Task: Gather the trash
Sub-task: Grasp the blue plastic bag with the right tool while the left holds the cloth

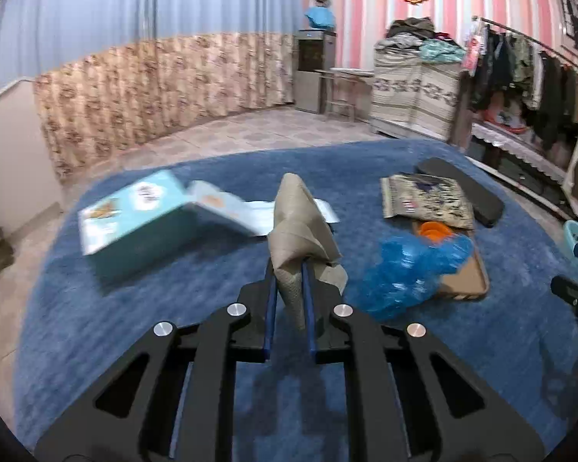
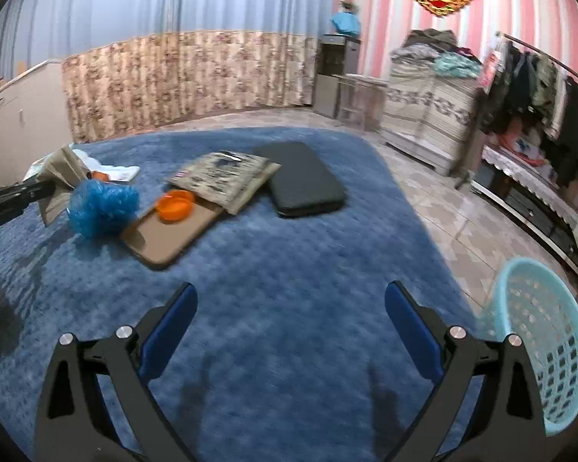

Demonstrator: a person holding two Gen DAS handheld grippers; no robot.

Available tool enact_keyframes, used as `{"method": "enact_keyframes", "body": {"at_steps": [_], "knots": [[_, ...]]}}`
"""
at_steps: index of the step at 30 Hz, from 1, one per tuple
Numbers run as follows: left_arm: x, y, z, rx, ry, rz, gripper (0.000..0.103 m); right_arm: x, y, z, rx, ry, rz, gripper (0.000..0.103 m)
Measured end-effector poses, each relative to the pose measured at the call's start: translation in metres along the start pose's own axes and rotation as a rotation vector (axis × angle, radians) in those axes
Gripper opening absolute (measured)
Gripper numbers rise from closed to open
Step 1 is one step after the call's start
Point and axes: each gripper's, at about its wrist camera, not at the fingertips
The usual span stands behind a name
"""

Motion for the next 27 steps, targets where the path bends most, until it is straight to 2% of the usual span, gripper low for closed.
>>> {"method": "enact_keyframes", "body": {"at_steps": [5, 9, 14, 20, 22, 23, 24, 27], "knots": [[-0.009, -0.024, 0.026, 0.09, -0.05, -0.013, 0.011, 0.017, 0.006, 0.037, 0.064, -0.053, -0.018, 0.096], [-0.013, -0.031, 0.053, 0.123, -0.08, -0.017, 0.011, 0.035, 0.015, 0.073, 0.128, -0.091, -0.022, 0.096], [-0.017, -0.032, 0.075, 0.13, -0.131, -0.007, 0.011, 0.052, 0.023, 0.109, 0.206, -0.132, -0.024, 0.096], [-0.019, -0.035, 0.085, 0.126, -0.157, -0.01, 0.011, 0.059, 0.053, 0.133, 0.242, -0.147, 0.072, 0.093], [-0.019, -0.035, 0.084, 0.122, -0.156, -0.019, 0.011, 0.058, 0.059, 0.134, 0.263, -0.139, 0.1, 0.075], [-0.02, -0.035, 0.081, 0.123, -0.151, -0.02, 0.011, 0.057, 0.062, 0.136, 0.276, -0.136, 0.118, 0.059], [-0.019, -0.035, 0.078, 0.125, -0.14, -0.022, 0.011, 0.055, 0.063, 0.137, 0.288, -0.135, 0.122, 0.051], [-0.017, -0.036, 0.068, 0.127, -0.114, -0.022, 0.011, 0.052, 0.057, 0.134, 0.313, -0.141, 0.106, 0.036]]}}
Point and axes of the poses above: each gripper's, at about its wrist camera, not at the fingertips, and y roughly the way its jaws point, z to its left, x to its top, and after that the axes turned 8 degrees about z, right-handed
